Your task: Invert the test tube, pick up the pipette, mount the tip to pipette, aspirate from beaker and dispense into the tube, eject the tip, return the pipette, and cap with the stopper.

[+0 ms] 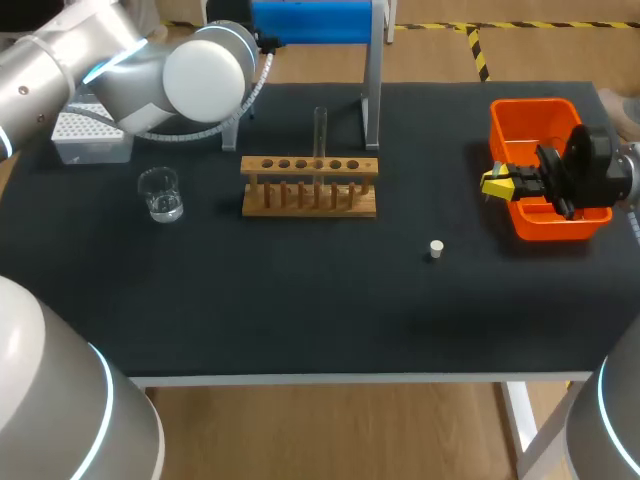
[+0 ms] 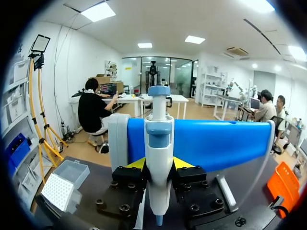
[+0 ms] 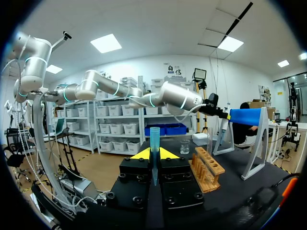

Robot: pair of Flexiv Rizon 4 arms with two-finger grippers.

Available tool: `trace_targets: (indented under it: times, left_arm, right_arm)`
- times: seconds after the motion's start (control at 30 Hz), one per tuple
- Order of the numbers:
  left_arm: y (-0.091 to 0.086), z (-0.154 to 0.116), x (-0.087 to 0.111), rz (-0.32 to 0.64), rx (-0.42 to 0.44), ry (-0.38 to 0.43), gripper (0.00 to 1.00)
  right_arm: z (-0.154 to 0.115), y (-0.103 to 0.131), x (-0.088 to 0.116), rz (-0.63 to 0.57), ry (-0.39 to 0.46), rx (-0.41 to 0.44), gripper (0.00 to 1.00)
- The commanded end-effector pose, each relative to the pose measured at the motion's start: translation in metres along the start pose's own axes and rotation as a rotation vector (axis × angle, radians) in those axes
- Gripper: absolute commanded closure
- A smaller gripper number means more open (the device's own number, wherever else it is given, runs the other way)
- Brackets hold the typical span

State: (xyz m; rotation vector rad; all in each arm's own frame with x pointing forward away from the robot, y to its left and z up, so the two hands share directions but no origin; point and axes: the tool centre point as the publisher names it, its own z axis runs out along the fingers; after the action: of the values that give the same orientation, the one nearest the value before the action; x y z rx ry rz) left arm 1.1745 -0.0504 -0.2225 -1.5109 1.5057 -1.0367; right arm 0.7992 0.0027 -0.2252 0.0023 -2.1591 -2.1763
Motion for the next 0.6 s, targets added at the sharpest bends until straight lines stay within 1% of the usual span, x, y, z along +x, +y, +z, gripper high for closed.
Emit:
trace_targets:
  times: [0.03,0.23,0.6]
  left_arm:
    - [-0.004,-0.001,0.0,0.0,0.004,-0.002,1.0]
    - [-0.017,-0.008,-0.001,0.024,0.019,-0.013,1.0]
    - [-0.057,-0.021,0.0,0.076,0.067,-0.029,1.0]
  right_arm:
    - [0.0,0.0,0.001,-0.001,-0.001,0.001,1.0]
    - [0.0,0.0,0.001,-0.001,-0.001,0.001,1.0]
    - [0.0,0.0,0.001,-0.001,-0.001,0.001,1.0]
